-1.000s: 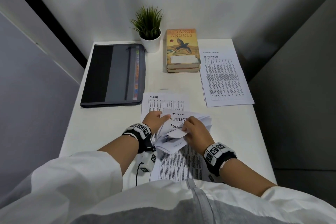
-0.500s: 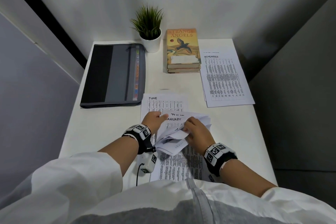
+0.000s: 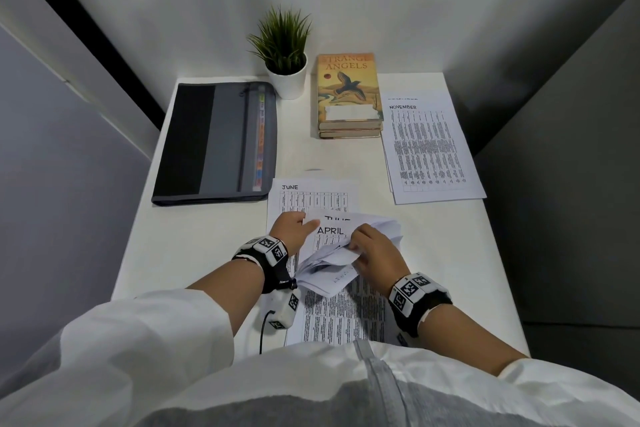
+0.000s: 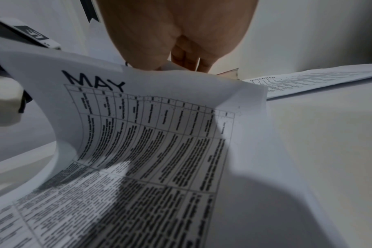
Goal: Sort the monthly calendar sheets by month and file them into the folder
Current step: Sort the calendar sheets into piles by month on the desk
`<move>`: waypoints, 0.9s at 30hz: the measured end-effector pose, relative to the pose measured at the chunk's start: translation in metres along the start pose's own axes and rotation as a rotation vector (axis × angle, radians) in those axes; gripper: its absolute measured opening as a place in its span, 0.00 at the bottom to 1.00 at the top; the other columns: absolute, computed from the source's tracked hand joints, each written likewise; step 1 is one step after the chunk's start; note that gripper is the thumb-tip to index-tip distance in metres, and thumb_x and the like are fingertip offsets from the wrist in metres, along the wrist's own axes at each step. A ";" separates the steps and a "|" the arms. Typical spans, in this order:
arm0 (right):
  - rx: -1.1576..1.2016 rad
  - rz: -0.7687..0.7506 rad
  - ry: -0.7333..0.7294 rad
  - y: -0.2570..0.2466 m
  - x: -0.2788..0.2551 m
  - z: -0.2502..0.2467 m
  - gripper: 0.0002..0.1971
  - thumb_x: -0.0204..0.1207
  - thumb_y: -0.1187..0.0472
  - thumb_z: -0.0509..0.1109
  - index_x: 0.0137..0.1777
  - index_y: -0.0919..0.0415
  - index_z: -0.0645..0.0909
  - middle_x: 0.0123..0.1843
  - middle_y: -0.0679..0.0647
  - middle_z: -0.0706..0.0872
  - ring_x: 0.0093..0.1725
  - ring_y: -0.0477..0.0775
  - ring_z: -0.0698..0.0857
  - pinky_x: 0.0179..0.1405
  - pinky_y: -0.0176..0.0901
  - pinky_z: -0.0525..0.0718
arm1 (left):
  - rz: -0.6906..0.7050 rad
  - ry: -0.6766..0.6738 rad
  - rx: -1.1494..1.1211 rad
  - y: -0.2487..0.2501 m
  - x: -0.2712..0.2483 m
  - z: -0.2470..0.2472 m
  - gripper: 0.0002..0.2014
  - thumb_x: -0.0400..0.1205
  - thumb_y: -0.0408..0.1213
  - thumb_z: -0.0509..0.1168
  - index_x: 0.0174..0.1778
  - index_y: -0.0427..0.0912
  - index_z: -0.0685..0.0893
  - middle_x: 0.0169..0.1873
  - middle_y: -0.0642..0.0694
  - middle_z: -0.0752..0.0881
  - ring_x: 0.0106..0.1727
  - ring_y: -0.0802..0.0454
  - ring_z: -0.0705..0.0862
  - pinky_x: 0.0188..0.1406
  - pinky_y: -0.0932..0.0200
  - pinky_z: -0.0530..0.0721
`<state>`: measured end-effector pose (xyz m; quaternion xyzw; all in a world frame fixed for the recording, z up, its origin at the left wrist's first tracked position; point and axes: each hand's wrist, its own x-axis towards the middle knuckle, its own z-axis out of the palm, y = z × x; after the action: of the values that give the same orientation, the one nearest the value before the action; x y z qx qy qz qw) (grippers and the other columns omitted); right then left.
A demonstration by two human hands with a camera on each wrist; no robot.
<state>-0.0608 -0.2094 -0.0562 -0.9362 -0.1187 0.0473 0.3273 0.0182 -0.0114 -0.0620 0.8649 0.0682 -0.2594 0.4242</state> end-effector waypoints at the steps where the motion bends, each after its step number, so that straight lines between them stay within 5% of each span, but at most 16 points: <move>1: 0.010 0.000 0.001 0.000 0.000 0.000 0.10 0.65 0.71 0.73 0.44 0.61 0.79 0.51 0.53 0.79 0.46 0.57 0.80 0.39 0.51 0.82 | 0.000 -0.004 -0.002 0.000 0.000 0.000 0.16 0.82 0.45 0.68 0.33 0.38 0.77 0.29 0.42 0.76 0.35 0.42 0.76 0.32 0.56 0.71; 5: 0.025 -0.021 0.011 0.000 0.001 0.002 0.09 0.63 0.72 0.74 0.42 0.63 0.79 0.63 0.56 0.80 0.54 0.60 0.82 0.48 0.50 0.83 | 0.025 -0.030 -0.088 -0.001 0.000 0.003 0.10 0.78 0.42 0.74 0.46 0.39 0.87 0.41 0.48 0.89 0.41 0.50 0.87 0.38 0.62 0.83; 7: 0.010 -0.025 0.008 0.001 0.001 0.003 0.10 0.63 0.72 0.74 0.42 0.63 0.79 0.62 0.57 0.82 0.55 0.61 0.81 0.50 0.53 0.82 | 0.021 -0.023 -0.132 -0.002 0.000 0.006 0.11 0.75 0.41 0.76 0.50 0.39 0.88 0.44 0.48 0.90 0.46 0.50 0.89 0.40 0.63 0.84; 10: -0.033 -0.041 0.010 0.001 0.000 0.002 0.10 0.63 0.71 0.75 0.42 0.62 0.79 0.50 0.55 0.83 0.50 0.61 0.78 0.45 0.54 0.80 | 0.039 -0.021 -0.100 0.000 0.001 0.005 0.15 0.78 0.45 0.73 0.51 0.35 0.86 0.46 0.47 0.89 0.46 0.49 0.86 0.43 0.59 0.81; 14: -0.043 -0.016 0.041 0.001 -0.003 0.001 0.09 0.65 0.69 0.74 0.43 0.60 0.79 0.49 0.52 0.81 0.45 0.57 0.80 0.32 0.43 0.76 | 0.033 0.003 -0.026 0.002 0.002 0.001 0.19 0.83 0.46 0.67 0.61 0.34 0.84 0.56 0.48 0.84 0.59 0.49 0.82 0.60 0.57 0.77; 17: -0.010 -0.035 0.050 0.001 -0.001 0.001 0.08 0.64 0.71 0.74 0.41 0.62 0.79 0.57 0.54 0.82 0.45 0.59 0.82 0.34 0.43 0.79 | 0.046 0.002 -0.071 0.001 0.001 0.003 0.08 0.79 0.43 0.72 0.42 0.43 0.86 0.36 0.54 0.86 0.36 0.58 0.83 0.36 0.70 0.78; 18: -0.006 -0.038 0.050 0.000 0.000 0.001 0.08 0.64 0.72 0.74 0.40 0.63 0.79 0.60 0.56 0.82 0.48 0.60 0.83 0.38 0.45 0.82 | 0.047 -0.012 -0.114 0.002 0.000 0.004 0.06 0.78 0.41 0.74 0.43 0.43 0.86 0.37 0.53 0.88 0.37 0.59 0.85 0.34 0.72 0.78; 22: -0.035 -0.030 0.023 0.001 -0.001 0.002 0.09 0.65 0.69 0.75 0.43 0.61 0.80 0.56 0.55 0.84 0.53 0.59 0.80 0.45 0.50 0.82 | 0.035 -0.026 -0.181 0.005 -0.003 0.007 0.13 0.75 0.40 0.77 0.52 0.40 0.87 0.50 0.47 0.90 0.51 0.47 0.89 0.47 0.55 0.84; 25: -0.064 -0.027 0.015 0.003 -0.002 0.002 0.09 0.65 0.69 0.73 0.43 0.59 0.79 0.50 0.52 0.81 0.49 0.57 0.79 0.36 0.46 0.78 | -0.018 0.008 -0.102 0.006 -0.002 0.006 0.30 0.80 0.47 0.71 0.73 0.33 0.75 0.71 0.38 0.79 0.71 0.42 0.78 0.66 0.56 0.74; 27: -0.051 -0.008 0.021 0.004 -0.002 0.002 0.10 0.65 0.69 0.73 0.43 0.58 0.78 0.49 0.51 0.80 0.45 0.56 0.79 0.32 0.42 0.73 | -0.022 0.018 -0.063 0.006 -0.001 0.003 0.31 0.81 0.48 0.69 0.71 0.27 0.75 0.71 0.30 0.76 0.71 0.34 0.76 0.69 0.48 0.74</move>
<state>-0.0620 -0.2122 -0.0601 -0.9442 -0.1203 0.0329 0.3049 0.0185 -0.0179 -0.0590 0.8528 0.0896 -0.2538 0.4476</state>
